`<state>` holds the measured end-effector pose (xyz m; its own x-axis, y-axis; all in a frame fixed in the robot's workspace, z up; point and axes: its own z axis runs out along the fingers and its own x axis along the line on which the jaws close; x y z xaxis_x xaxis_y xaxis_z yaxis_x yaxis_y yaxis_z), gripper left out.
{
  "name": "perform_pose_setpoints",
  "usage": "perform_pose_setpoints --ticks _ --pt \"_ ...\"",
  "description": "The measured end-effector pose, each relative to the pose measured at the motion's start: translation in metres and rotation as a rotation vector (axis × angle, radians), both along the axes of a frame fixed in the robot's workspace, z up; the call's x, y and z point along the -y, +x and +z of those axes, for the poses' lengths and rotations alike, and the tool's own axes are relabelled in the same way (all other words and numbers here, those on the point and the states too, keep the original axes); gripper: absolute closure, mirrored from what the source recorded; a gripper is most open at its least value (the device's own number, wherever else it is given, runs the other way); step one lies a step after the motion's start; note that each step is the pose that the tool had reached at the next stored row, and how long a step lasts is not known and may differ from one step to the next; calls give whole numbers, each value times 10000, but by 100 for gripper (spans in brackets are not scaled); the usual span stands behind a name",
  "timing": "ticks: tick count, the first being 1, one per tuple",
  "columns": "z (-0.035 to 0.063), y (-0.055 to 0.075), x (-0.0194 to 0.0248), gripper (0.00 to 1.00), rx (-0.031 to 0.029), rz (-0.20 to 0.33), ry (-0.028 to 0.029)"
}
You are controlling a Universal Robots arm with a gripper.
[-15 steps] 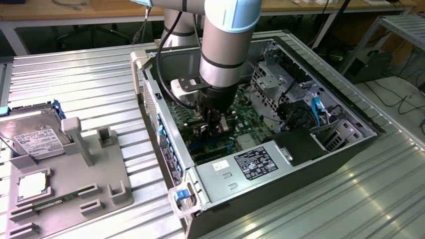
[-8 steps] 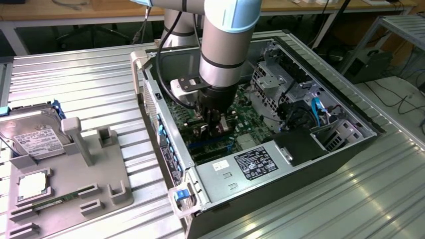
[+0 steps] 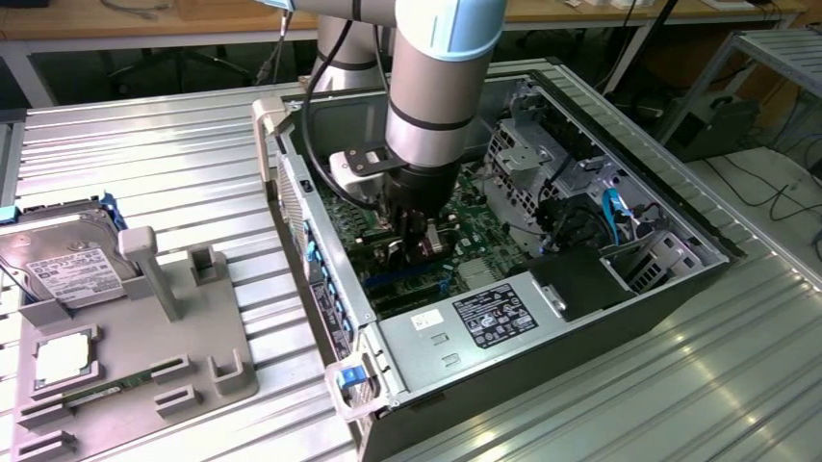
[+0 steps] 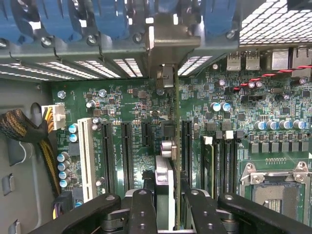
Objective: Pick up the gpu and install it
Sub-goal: 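Insert the gpu into the slot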
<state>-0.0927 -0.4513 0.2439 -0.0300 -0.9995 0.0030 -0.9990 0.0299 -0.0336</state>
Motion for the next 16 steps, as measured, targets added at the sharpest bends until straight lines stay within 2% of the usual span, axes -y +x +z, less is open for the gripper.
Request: perform_pose_setpoints --ticks 16 --pt "-21 -8 0 71 -18 0 1"
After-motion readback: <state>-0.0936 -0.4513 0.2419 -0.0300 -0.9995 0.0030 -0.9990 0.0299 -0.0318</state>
